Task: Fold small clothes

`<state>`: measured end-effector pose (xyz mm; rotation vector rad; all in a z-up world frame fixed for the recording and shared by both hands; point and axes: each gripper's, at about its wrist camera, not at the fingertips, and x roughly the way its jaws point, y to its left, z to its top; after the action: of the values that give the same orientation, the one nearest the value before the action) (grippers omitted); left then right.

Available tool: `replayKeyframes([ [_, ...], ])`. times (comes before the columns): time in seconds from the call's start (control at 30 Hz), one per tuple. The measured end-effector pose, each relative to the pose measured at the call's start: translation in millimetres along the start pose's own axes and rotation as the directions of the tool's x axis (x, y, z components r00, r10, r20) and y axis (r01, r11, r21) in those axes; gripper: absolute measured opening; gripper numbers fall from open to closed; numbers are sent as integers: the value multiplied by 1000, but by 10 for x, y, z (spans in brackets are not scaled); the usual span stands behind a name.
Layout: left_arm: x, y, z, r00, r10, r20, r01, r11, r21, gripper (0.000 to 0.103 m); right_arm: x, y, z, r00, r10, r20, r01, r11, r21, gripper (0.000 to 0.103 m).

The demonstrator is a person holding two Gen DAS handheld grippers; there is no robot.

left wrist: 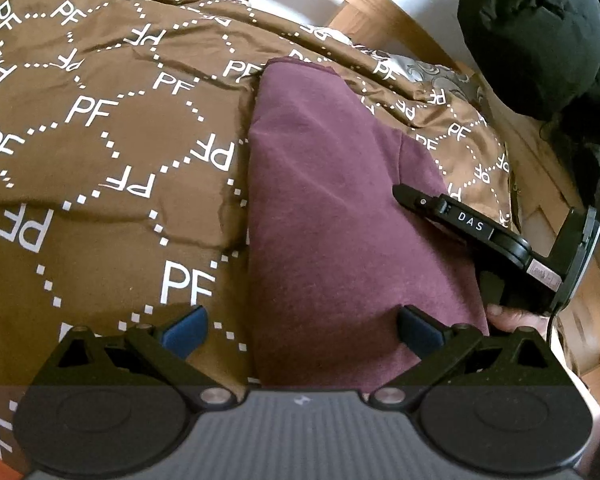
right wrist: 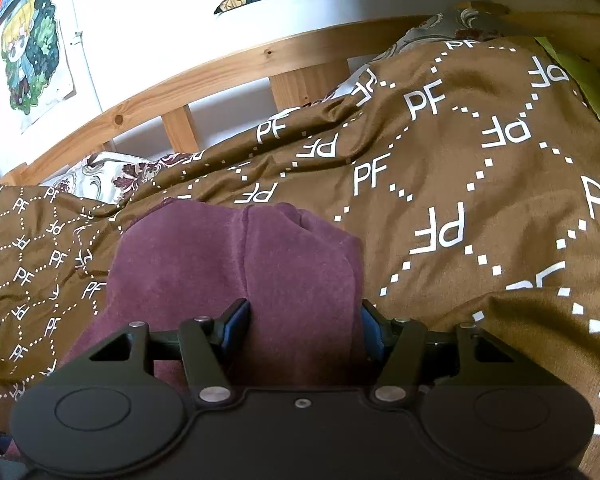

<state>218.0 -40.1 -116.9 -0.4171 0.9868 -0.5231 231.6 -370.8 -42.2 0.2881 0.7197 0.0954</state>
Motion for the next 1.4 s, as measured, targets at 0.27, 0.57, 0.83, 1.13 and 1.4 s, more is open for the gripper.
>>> replayKeyframes([
  [0.27,17,40,29,1000,-14,-16,13,1000,-22,103,2,3,3,1000,3,-3,-2,1000,2,60],
  [0.57,16,4,17,998,-50,-30,50,999,-3,83,2,7,2,1000,3,-5,-3,1000,-2,60],
  [0.83,15,-23,-7,998,-55,-29,56,998,12,72,3,7,0,1000,6,-7,-6,1000,-1,60],
  [1.13,-12,-94,-37,1000,-24,-2,24,998,65,64,2,27,-5,1000,25,-11,-25,1000,4,45],
  [1.4,-65,-152,-62,1000,-10,17,8,995,102,59,-28,60,17,999,38,-9,-38,999,9,31],
])
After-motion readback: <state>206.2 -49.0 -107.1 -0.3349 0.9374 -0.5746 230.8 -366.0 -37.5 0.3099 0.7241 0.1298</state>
